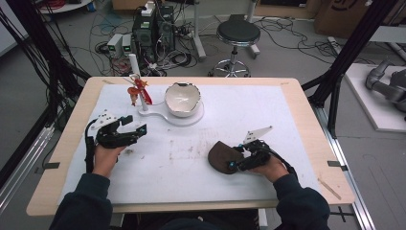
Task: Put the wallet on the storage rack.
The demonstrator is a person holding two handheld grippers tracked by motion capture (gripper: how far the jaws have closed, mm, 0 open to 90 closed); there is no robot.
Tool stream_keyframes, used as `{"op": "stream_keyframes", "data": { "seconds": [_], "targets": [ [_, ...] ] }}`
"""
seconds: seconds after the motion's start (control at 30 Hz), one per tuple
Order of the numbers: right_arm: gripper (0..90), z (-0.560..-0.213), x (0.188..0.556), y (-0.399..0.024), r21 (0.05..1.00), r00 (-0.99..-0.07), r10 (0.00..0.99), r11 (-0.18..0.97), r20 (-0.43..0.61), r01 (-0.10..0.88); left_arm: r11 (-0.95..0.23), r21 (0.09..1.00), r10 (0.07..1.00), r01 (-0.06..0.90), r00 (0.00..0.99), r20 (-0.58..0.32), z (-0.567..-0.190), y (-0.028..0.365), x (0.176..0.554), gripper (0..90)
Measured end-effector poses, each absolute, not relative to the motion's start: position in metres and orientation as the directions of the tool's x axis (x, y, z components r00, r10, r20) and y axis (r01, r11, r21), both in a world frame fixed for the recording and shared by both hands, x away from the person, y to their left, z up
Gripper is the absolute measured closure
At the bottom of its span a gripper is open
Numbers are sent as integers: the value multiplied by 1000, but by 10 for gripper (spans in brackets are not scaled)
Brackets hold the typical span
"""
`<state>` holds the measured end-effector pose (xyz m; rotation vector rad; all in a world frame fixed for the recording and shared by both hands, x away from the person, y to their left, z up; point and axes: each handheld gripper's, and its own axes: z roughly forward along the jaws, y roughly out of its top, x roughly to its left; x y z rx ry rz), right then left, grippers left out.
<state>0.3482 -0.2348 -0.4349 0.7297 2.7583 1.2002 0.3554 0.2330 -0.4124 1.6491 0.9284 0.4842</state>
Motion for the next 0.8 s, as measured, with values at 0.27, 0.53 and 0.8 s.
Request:
{"op": "stream_keyframes", "data": {
  "seconds": [0.27,0.53,0.8],
  "targets": [
    [337,-431,342,-214,736,-926,375,637,-37,229,-65,920,660,387,707,-252,-418,198,362,237],
    [337,-429,342,-197,745,-935,336,650,-109,147,-188,889,548,417,796,-257,-428,147,368,237],
    [338,-426,342,-173,742,-944,283,667,-168,68,-246,855,474,457,826,-305,-440,116,369,237]
  ]
}}
